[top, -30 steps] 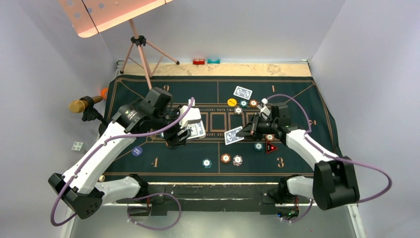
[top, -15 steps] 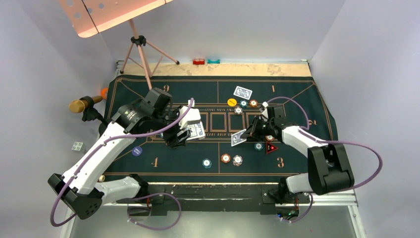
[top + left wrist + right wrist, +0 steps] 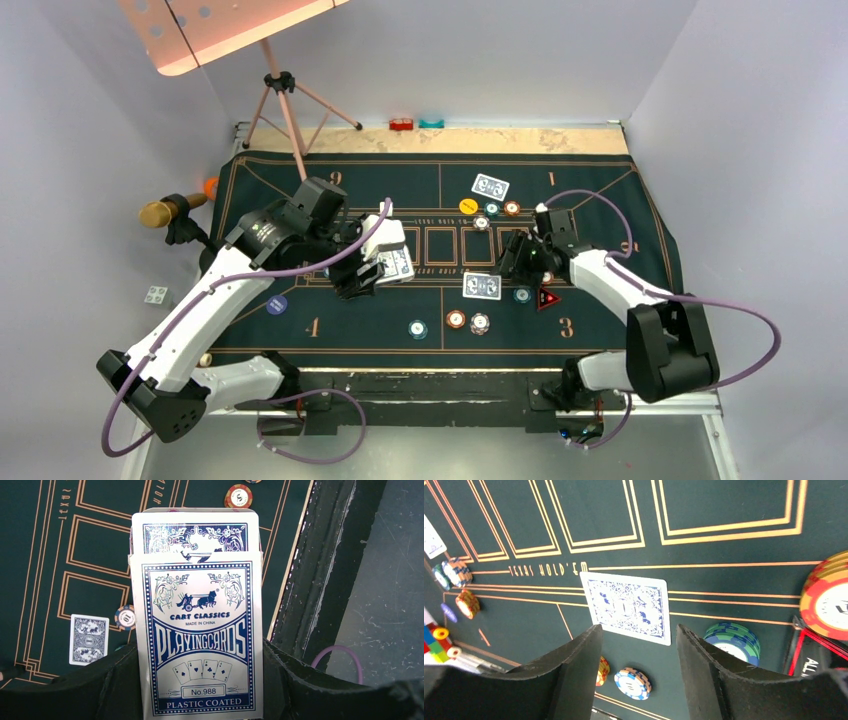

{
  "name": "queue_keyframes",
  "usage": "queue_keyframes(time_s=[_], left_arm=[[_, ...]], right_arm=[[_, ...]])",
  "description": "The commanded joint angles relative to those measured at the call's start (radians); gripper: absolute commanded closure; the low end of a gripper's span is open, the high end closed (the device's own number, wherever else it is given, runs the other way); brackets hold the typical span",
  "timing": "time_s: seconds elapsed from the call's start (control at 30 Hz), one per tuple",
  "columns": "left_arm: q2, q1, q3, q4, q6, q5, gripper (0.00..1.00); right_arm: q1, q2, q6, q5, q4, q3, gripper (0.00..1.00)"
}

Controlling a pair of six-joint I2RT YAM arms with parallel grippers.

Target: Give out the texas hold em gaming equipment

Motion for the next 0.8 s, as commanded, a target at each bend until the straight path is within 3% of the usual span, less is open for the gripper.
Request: queue_keyframes(time_s=[0.0, 0.17, 0.2, 0.27, 0.4, 0.77], left_arm=[[-0.009, 0.003, 0.038, 0.026, 0.003, 0.038, 1.0], [-0.014, 0.003, 0.031, 0.028, 0.0, 0.037, 1.0], [-0.014, 0.002, 0.032, 0.029, 0.0, 0.036, 1.0], [-0.018, 0.002, 0.03, 0.029, 0.0, 0.037, 1.0], [-0.022, 0.003, 0.021, 0.038, -0.009, 0.044, 1.0], [-0.014, 0.002, 0.021, 0.062, -0.023, 0.06, 1.0]], right_arm=[[0.041, -0.048, -0.011, 0.163, -0.112, 0.108, 0.4], [0.122, -0.135, 0.014, 0.107, -0.13, 0.22, 0.38], [0.131, -0.146, 0.021, 0.055, -0.121, 0.243, 0.33], [0.135, -0.166, 0.045, -0.106, -0.06, 0.276, 0.13], [0.164, -0.177, 0.176, -0.45, 0.227, 0.282, 0.07], [0.417, -0.036, 0.214, -0.487, 0.393, 0.415, 0.01]])
